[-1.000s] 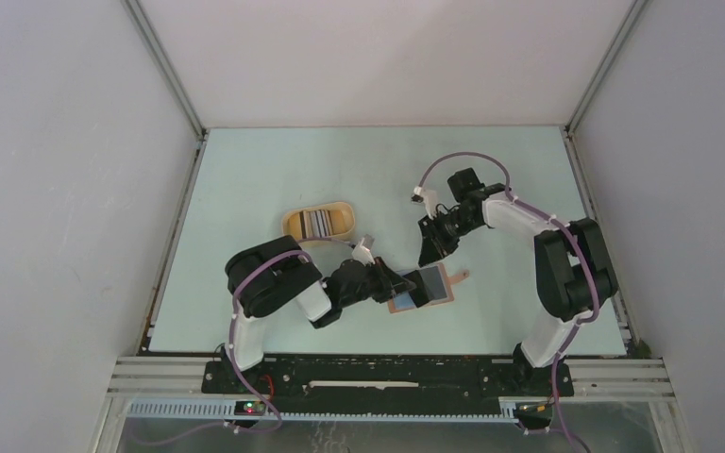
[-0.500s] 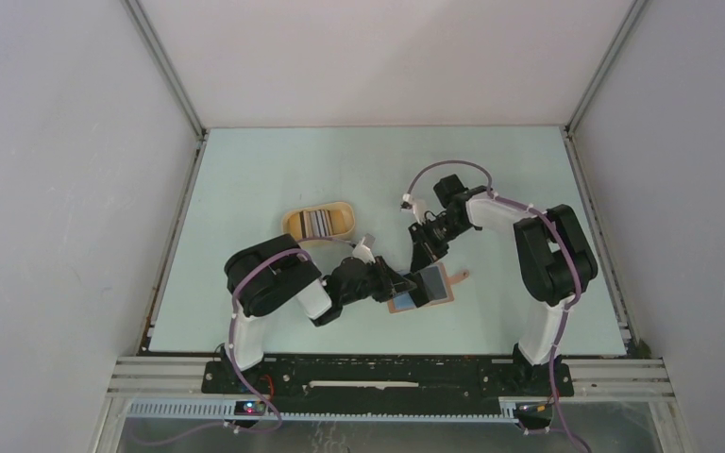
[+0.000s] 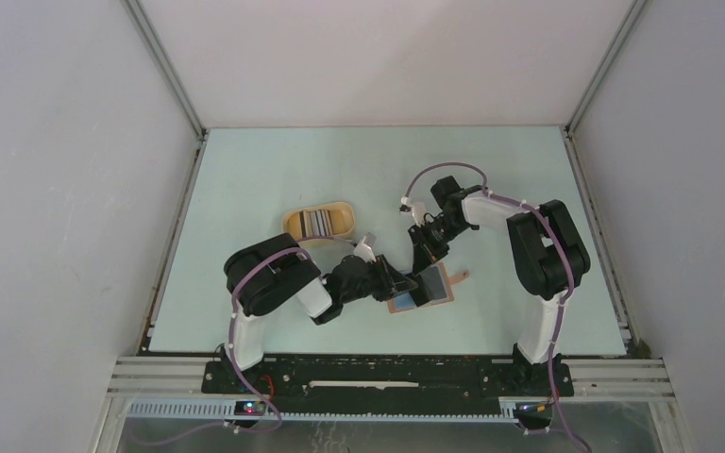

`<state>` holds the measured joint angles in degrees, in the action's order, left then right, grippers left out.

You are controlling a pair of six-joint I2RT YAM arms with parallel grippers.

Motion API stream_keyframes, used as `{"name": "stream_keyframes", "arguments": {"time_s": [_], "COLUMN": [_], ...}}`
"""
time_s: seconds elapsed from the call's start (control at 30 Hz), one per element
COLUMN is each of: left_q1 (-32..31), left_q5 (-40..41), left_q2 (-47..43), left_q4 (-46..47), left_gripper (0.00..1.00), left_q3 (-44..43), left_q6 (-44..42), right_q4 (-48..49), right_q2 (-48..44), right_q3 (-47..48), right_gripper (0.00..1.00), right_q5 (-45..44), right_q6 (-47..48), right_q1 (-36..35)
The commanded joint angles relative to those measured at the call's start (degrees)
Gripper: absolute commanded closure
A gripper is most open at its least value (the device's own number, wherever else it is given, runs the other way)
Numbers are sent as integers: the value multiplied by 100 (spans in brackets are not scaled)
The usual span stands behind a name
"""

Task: Put the credit cards into the card holder
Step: Insert the credit card into the card holder.

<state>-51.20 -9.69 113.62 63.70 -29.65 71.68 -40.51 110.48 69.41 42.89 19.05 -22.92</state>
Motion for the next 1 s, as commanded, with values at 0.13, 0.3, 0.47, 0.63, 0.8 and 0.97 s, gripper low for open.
{"name": "stream_keyframes", "arguments": {"time_s": [0.13,0.3,0.47,0.63,0.8,0.97], "left_q1": [54,81,116,140,159,176], "left_q5": [-57,-48,-59,-63,-92,-126], "left_q2": [-4,-34,-38,-19,14,37], "left_q4": [-420,-420,-429,-455,-489,-553], "left_gripper": [72,71,71,77,83,85], "left_q3": [6,50,45,38,-5,-28], "left_q6": [-93,-99,-97,-104,-103,-82], "right_q4": [-139,-150,-163,-175,-202,-265], "right_q2": [69,63,79,46,-119,-414], "right_q3": [213,214,214,214,214,214], "right_gripper": [82,83,83,83,82,81], "right_q5": [-338,-427,-440,-388,-60,212], "right_q6": [36,43,44,54,105,212], "right_q1": [-24,-20,-3,20,75,207]}}
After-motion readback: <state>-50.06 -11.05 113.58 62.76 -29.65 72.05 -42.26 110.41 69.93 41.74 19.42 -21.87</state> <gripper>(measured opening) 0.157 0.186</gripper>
